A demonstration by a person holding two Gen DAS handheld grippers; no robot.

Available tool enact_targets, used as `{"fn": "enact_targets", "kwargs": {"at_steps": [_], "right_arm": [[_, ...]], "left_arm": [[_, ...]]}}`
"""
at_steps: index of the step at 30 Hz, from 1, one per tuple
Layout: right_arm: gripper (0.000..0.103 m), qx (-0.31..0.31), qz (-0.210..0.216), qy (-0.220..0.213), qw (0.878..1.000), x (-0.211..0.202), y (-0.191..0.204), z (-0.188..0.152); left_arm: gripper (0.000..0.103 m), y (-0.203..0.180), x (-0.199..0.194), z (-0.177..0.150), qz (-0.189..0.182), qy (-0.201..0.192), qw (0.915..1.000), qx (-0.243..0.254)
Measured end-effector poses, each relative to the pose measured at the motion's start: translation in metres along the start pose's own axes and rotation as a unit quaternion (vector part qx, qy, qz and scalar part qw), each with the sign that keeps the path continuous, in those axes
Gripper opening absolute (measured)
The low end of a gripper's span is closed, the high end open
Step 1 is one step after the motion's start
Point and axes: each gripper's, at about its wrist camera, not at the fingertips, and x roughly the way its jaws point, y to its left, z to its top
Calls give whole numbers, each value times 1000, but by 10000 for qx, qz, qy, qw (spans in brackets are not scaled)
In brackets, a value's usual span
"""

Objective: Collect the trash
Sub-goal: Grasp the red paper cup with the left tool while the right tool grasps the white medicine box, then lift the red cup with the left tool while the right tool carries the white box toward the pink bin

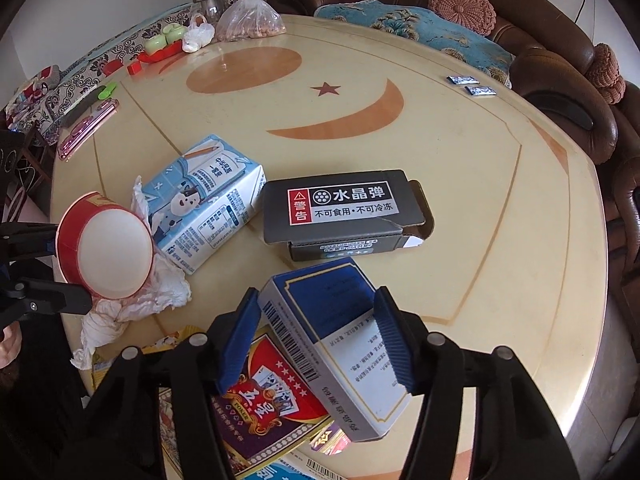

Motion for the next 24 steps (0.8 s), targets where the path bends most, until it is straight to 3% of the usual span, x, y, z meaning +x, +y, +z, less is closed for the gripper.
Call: {"fn": "enact_targets", "kwargs": {"at_steps": [1, 5, 9, 13, 24], "right_arm": [[55, 13, 3, -7, 10000, -1, 0, 0], [48, 110, 13, -28, 9999, -5, -2, 4], [43, 267, -23, -3, 9996, -9, -6, 8], [37, 342, -139, 28, 9993, -12, -9, 11], [27, 235, -573, 189, 9979, -20, -5, 17]], "left_arm": [[61, 1, 0, 1, -15, 14, 10000, -29], [56, 2, 0, 3, 9, 37, 9999, -111], [35, 4, -4, 4, -9, 31, 9999, -147], [25, 3, -6, 7, 97, 42, 9998, -145], [11, 10, -2, 14, 333, 144, 9986, -396]]}}
